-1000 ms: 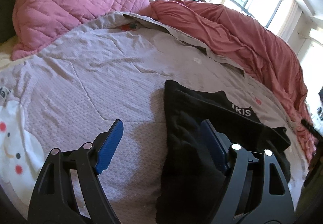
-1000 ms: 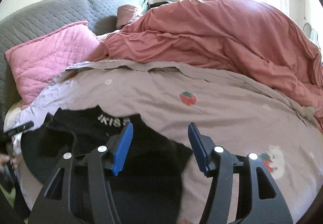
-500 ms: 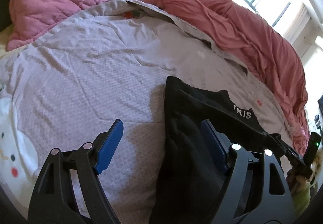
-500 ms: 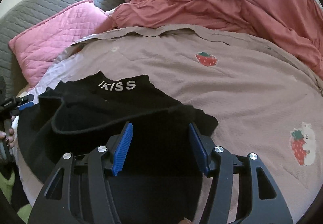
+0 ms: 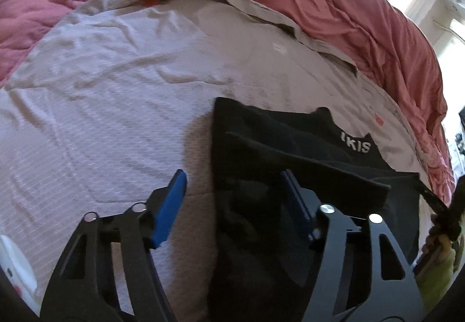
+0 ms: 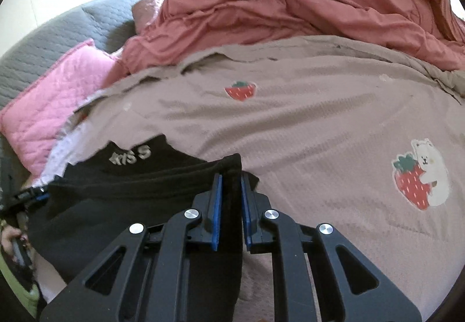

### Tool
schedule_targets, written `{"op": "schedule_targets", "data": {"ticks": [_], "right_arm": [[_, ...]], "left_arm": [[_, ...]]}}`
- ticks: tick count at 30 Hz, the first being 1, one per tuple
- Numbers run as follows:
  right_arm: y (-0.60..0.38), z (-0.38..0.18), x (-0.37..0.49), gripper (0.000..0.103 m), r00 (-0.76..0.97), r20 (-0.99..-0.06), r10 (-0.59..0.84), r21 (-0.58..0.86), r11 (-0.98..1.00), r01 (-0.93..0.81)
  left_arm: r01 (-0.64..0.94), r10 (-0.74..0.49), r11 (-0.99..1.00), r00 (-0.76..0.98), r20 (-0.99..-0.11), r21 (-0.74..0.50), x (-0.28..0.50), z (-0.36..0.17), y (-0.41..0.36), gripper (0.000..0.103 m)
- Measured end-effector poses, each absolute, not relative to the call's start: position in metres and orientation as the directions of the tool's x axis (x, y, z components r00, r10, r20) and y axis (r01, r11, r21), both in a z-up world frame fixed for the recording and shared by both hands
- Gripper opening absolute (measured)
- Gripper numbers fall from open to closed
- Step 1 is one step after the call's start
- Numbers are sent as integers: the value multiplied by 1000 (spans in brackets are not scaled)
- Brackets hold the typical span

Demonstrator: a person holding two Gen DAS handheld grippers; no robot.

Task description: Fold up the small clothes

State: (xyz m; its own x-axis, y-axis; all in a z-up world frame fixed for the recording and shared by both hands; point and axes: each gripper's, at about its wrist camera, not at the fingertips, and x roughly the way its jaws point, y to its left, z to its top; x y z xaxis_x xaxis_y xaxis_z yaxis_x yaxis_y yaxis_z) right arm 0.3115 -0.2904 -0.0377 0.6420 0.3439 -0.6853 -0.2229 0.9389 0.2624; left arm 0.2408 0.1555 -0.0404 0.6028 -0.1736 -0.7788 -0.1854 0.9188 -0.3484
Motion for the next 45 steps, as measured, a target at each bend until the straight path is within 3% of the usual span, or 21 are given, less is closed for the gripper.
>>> {"op": "schedule_targets", "data": {"ticks": [6,9,20,29,39,42,45], "right_arm": [[-284,-44,312,12,638,-692,338,257,941,-220],[-284,-43,311,12,641,-685,345,265,938,-222],[-292,-28,302,12,681,-629,375,293,926,-239],[-303,-25,315,11,699,-613,369,322,924,-206],[-299,-49,336,11,666,-686,294,257,954,-156],[-296,-70,343,11,623,-735,266,241,962,-126],[-293,-78,343,12,621,-742,252,227,966,-121]], "left_arm": [[-157,-153,942,586,-796,-297,244,-42,142,14],[-139,-152,945,614,-775,-296,238,-32,142,9],[-99,-164,937,723,-671,-336,220,19,151,6],[-120,-96,956,739,-667,-269,257,37,151,6],[-276,3,931,660,-751,-239,298,-21,162,6],[-341,16,909,605,-796,-241,300,-47,171,8],[-358,11,893,623,-782,-273,293,-54,179,16]]}}
